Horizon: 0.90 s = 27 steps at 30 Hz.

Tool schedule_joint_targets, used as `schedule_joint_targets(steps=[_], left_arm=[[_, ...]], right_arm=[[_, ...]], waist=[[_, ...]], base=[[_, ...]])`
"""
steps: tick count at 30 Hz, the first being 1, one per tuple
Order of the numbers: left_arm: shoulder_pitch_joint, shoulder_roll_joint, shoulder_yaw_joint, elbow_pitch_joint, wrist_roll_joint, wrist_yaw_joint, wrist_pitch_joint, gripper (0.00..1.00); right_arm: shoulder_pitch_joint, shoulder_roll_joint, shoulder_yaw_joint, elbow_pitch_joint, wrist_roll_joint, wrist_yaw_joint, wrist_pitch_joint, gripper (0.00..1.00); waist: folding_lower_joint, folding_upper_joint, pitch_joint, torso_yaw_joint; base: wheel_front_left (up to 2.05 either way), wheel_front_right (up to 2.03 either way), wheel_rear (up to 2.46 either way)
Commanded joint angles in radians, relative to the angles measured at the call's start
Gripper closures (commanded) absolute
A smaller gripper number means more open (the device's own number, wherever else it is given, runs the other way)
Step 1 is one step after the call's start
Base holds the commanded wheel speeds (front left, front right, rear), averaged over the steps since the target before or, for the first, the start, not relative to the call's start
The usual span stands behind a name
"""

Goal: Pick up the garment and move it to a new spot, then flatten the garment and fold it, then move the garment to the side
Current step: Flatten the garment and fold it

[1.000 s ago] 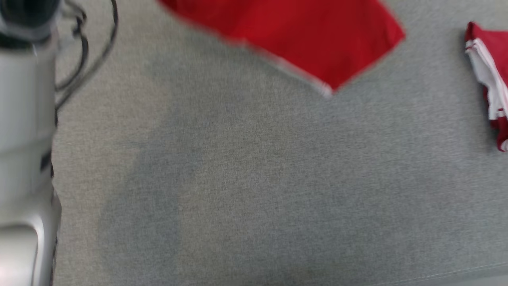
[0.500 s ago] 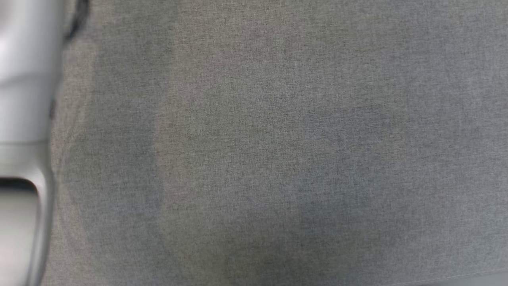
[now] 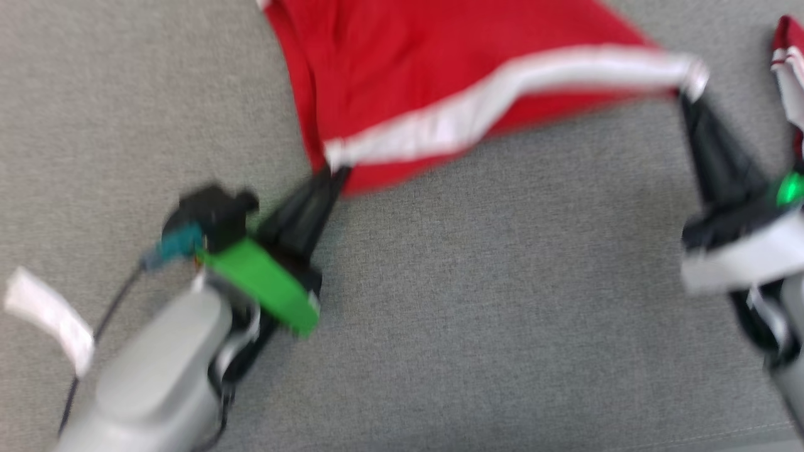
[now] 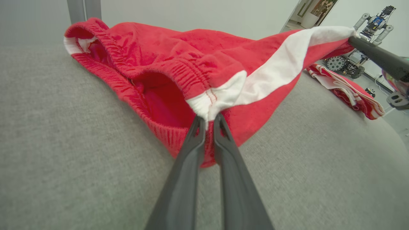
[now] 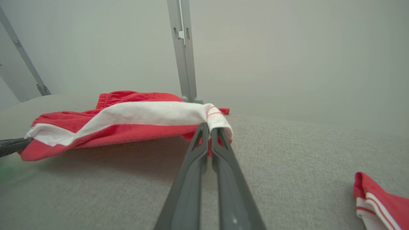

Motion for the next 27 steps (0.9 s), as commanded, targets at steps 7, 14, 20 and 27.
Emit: schedule_joint_targets(steps=[7,14,20,27], left_arm=[[0.451,0.074,-0.002,-0.147,-0.096,0.104,-0.021,1.0],[0.789,0.032,0.142,-0.333,-0.098,0.18,-0.024,1.0],[0.897,-0.02,0.22,-0.439,-0.067,0.154,-0.024,1.0],[0.752,-0.073,0.247,-0.431,-0.074,0.123,-0.013,1.0]], right_arm=[[0.418,-0.025,0.071,-0.103,-0.026,-0.001,-0.002,1.0],[0.595,-0.11,0.126,-0.124,-0.016,-0.001,-0.002,1.0],[0.629,-0.144,0.075,-0.158,0.016,-0.001,-0.002,1.0],[0.384,-0.218,0.169,-0.137,0.048,-0.001,-0.002,1.0]], waist=[[0.0001,0.0,-0.38,-0.032],[0.0001,0.0,-0.451,-0.031],[0.0001,0.0,-0.397,0.025],[0.0001,0.0,-0.245,0.092]], base=[[0.0,0.0,0.0],[0.0,0.0,0.0],[0.0,0.0,0.0],[0.0,0.0,0.0]])
